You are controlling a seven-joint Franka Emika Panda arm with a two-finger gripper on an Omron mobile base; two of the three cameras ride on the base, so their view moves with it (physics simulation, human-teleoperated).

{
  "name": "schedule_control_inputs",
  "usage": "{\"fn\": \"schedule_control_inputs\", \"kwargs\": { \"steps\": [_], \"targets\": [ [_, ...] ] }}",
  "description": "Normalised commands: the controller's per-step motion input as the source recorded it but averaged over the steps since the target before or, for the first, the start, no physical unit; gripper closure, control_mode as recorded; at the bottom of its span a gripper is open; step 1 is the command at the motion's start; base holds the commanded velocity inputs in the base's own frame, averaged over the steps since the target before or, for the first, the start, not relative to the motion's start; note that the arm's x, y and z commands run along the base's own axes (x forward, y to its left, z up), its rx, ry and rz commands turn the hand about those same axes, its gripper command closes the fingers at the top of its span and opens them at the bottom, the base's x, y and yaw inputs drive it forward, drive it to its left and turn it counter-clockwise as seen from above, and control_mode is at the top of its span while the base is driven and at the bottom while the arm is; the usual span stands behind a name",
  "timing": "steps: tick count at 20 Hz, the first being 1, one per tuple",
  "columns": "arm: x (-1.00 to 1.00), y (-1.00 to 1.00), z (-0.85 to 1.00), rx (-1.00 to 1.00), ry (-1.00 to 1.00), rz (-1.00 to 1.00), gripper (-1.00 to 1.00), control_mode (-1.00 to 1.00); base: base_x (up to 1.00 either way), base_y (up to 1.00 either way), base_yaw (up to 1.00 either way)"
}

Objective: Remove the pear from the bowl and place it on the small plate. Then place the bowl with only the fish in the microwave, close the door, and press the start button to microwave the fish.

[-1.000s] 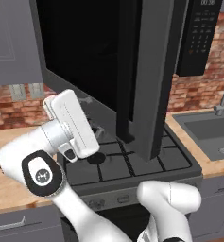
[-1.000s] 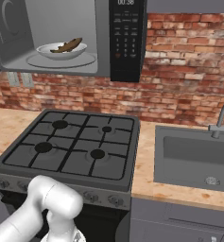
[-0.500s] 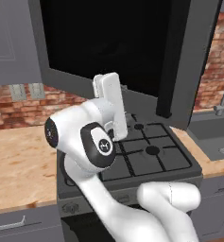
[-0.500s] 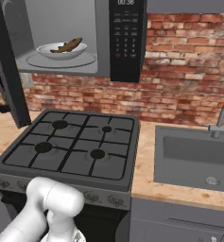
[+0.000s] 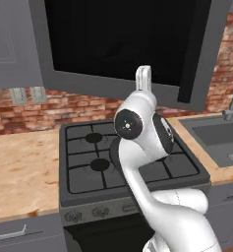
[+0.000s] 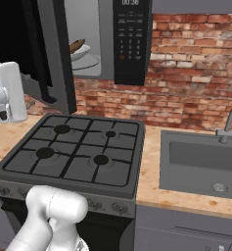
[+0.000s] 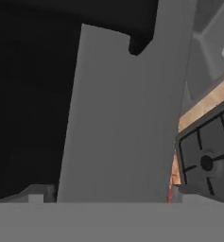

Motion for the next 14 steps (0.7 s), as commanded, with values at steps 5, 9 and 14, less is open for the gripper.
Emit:
{"fn": "schedule_control_inputs", "kwargs": {
  "steps": [5, 9, 14],
  "targets": [
    [0.55, -0.44, 0.11, 0.14, 0.0, 0.25, -1.0, -1.0, 0.0, 0.0, 0.0],
    [0.62, -0.22, 0.15, 0.12, 0.0, 0.18, -1.0, -1.0, 0.0, 0.0, 0.0],
    [0.58, -0.13, 0.11, 0.11, 0.0, 0.16, -1.0, -1.0, 0.0, 0.0, 0.0]
  ]
}}
